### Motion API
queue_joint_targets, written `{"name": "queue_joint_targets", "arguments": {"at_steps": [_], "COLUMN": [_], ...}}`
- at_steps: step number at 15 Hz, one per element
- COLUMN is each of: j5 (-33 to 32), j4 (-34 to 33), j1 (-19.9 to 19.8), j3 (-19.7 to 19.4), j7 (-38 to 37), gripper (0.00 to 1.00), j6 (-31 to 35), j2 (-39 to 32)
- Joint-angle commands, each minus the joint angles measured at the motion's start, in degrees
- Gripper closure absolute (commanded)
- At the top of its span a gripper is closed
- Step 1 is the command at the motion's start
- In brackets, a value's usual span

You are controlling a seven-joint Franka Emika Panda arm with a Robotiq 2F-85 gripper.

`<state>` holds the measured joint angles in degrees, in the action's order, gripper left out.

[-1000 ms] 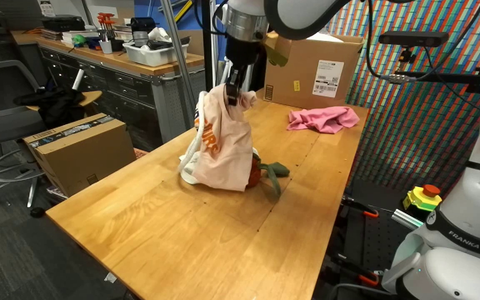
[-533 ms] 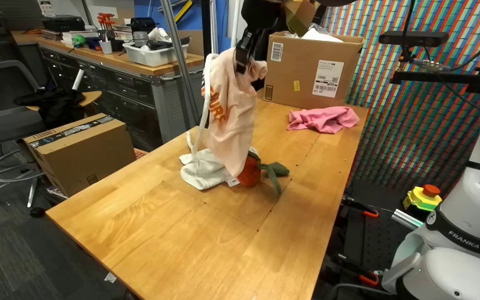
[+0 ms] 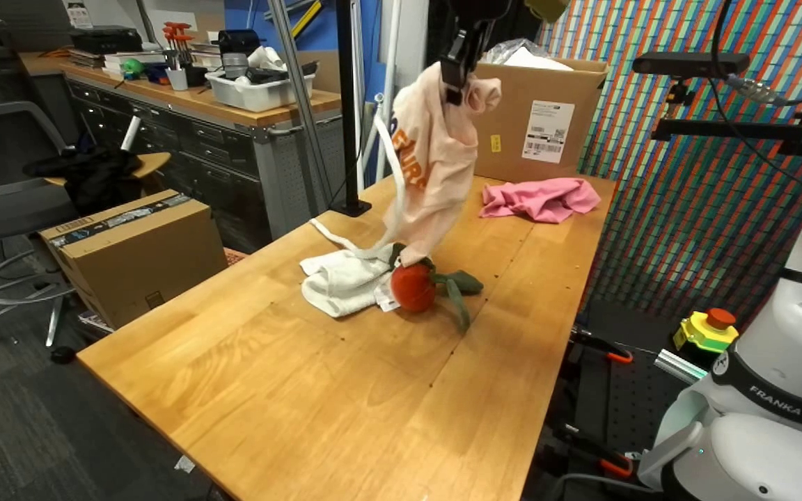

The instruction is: Separate the clothes, rope and plush toy on the table

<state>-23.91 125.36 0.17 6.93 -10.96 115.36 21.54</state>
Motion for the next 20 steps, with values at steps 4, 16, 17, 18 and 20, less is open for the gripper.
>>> {"name": "queue_joint_targets", "arguments": {"at_steps": [4,16,17,18,20], "j5": [3.4,-0.8,-1.5,-2.2,-2.3], "j4": [-8.5,-8.0,-7.2,-6.5,-5.1], "j1": [1.8,1.8,1.4,1.1,0.3], "j3": [3.3,0.3,-0.1,-0.3,-0.7], "j7": [2.2,-3.2,-4.3,-5.7,-8.7], "gripper": [0.92,0.92,0.92,0.92,0.92], "j6": [-30.1,-17.6,-14.5,-11.6,-5.5], "j2": [-3.5,-2.0,-1.8,-1.5,-1.5]}}
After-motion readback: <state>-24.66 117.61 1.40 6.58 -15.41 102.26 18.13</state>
